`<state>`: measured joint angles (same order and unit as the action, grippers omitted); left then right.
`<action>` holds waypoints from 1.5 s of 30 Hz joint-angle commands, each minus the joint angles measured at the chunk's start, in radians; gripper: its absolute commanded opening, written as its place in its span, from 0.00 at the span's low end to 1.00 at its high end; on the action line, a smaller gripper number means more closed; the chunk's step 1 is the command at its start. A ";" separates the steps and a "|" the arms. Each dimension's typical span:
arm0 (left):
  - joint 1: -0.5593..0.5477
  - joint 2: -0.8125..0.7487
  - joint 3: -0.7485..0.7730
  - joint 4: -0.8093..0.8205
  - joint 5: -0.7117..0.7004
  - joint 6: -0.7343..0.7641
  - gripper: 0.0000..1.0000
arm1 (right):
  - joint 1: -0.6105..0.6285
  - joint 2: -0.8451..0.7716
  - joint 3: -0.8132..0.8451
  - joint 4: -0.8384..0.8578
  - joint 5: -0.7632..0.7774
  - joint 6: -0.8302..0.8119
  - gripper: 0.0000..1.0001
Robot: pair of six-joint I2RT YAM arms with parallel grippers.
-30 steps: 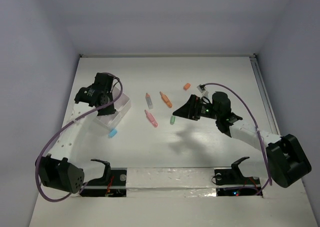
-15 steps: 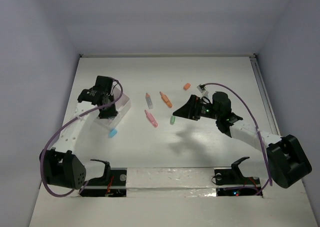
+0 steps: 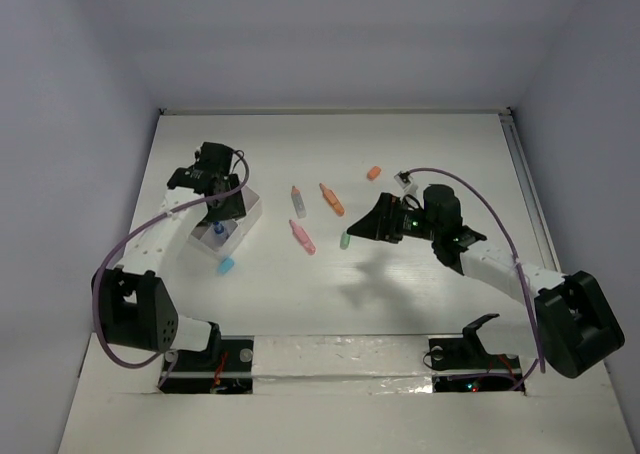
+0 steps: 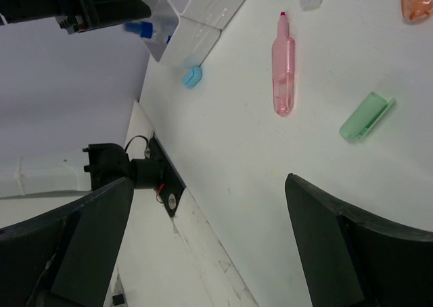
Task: Sort the stationery into containers
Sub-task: Place the stationery in the storage box, then pick up the pen from the center of the board.
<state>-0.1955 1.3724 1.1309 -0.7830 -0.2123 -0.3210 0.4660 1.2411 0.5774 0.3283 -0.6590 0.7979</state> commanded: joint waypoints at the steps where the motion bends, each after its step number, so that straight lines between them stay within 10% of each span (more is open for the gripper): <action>1: 0.007 -0.012 0.067 0.057 -0.075 -0.006 0.70 | 0.003 -0.026 0.044 -0.037 0.036 -0.042 1.00; 5: 0.007 -0.032 0.133 0.088 -0.095 0.016 0.79 | 0.003 -0.026 0.078 -0.098 0.082 -0.078 0.97; 20: -0.094 -0.378 0.112 0.402 0.321 0.068 0.80 | 0.063 0.107 0.362 -0.409 0.330 -0.284 0.34; 26: -0.107 -0.596 -0.173 0.665 0.430 0.008 0.80 | 0.291 0.319 0.544 -0.538 0.522 -0.408 0.37; 33: -0.107 -0.728 -0.348 0.777 0.436 0.030 0.81 | 0.394 0.547 0.686 -0.587 0.587 -0.497 0.68; 45: -0.168 -0.828 -0.390 0.754 0.333 0.071 0.82 | 0.395 0.733 0.898 -0.660 0.717 -0.508 0.71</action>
<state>-0.3592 0.5648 0.7372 -0.0830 0.1516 -0.2687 0.8623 1.9442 1.3815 -0.3099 -0.0189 0.3195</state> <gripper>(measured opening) 0.814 0.712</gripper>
